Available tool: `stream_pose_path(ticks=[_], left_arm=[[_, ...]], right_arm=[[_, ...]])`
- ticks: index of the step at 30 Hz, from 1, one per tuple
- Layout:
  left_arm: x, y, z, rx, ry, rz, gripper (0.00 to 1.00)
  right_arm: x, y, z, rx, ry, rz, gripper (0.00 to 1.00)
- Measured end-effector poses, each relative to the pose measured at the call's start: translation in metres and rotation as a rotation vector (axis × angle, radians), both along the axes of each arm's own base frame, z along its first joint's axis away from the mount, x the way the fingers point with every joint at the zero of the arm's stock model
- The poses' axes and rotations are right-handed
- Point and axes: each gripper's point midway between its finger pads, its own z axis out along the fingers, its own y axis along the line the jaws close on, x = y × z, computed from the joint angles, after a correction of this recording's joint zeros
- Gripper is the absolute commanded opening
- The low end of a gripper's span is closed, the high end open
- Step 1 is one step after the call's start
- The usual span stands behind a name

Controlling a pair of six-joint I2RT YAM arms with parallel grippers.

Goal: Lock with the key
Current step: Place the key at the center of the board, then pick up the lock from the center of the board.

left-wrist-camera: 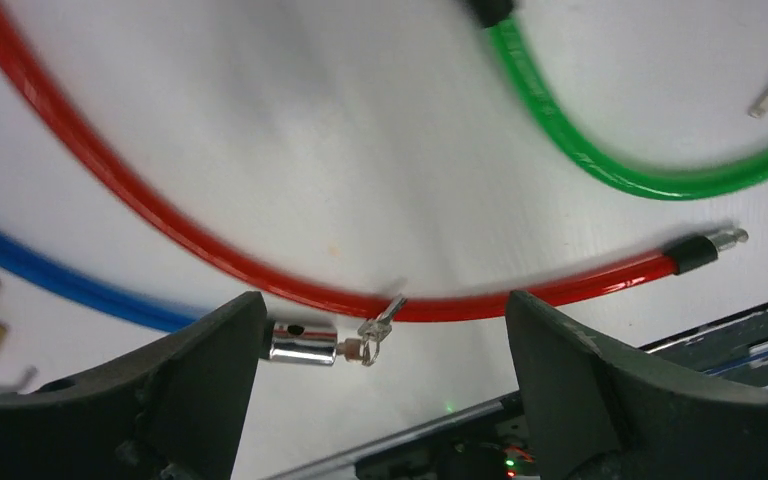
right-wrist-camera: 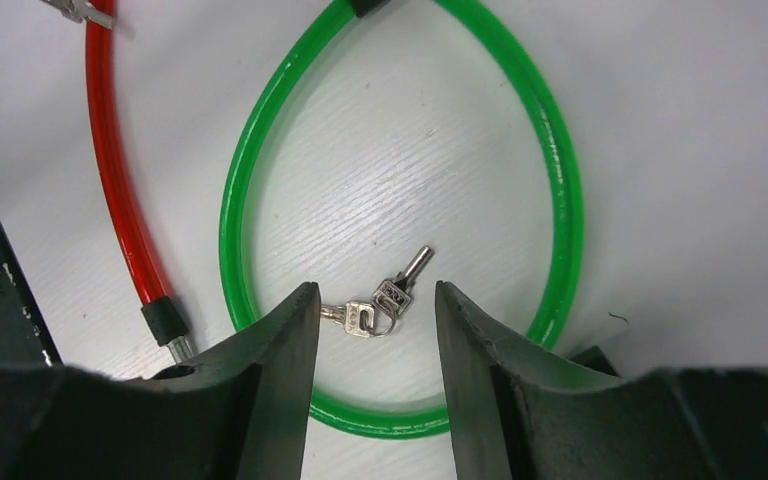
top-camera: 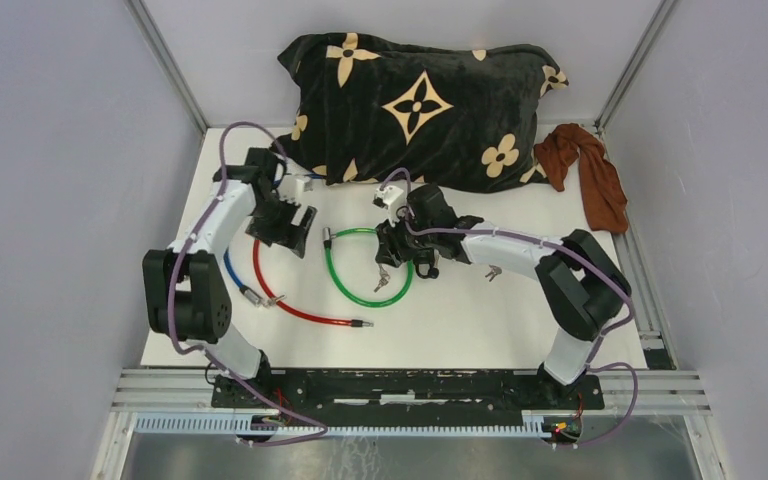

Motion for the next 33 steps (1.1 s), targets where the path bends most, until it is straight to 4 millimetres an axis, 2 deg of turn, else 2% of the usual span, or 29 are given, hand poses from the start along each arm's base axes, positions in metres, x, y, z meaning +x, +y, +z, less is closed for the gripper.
stream_pose_path(ticks=[2, 5, 7, 9, 13, 17, 20, 29, 31, 32, 33], left_arm=[[0.001, 0.03, -0.013, 0.012, 0.065, 0.162, 0.99], [0.009, 0.076, -0.021, 0.062, 0.07, 0.367, 0.98], [0.015, 0.104, -0.026, 0.114, 0.057, 0.472, 0.92], [0.023, 0.115, -0.034, 0.145, 0.058, 0.517, 0.86], [0.031, 0.115, -0.058, 0.149, 0.102, 0.544, 0.76], [0.032, 0.114, -0.072, 0.151, 0.131, 0.563, 0.67], [0.031, 0.114, -0.08, 0.156, 0.153, 0.583, 0.61], [0.029, 0.113, -0.093, 0.154, 0.166, 0.606, 0.56], [0.026, 0.113, -0.098, 0.155, 0.174, 0.607, 0.49], [0.023, 0.112, -0.101, 0.153, 0.183, 0.607, 0.43], [0.022, 0.111, -0.102, 0.152, 0.189, 0.607, 0.32]], right_arm=[[0.002, -0.005, 0.016, -0.002, -0.046, -0.014, 0.52], [0.002, -0.011, 0.046, 0.016, -0.127, -0.03, 0.52], [0.001, -0.016, 0.061, 0.028, -0.17, -0.043, 0.51], [-0.001, -0.022, 0.069, 0.03, -0.196, -0.05, 0.51], [-0.005, -0.032, 0.061, -0.005, -0.2, -0.064, 0.51], [-0.008, -0.04, 0.05, -0.046, -0.186, -0.071, 0.51], [-0.01, -0.043, 0.049, -0.056, -0.184, -0.075, 0.51], [-0.01, -0.047, 0.058, -0.056, -0.219, -0.069, 0.51], [-0.01, -0.048, 0.059, -0.06, -0.223, -0.067, 0.5], [-0.01, -0.048, 0.059, -0.064, -0.227, -0.066, 0.51], [-0.01, -0.049, 0.06, -0.066, -0.232, -0.066, 0.51]])
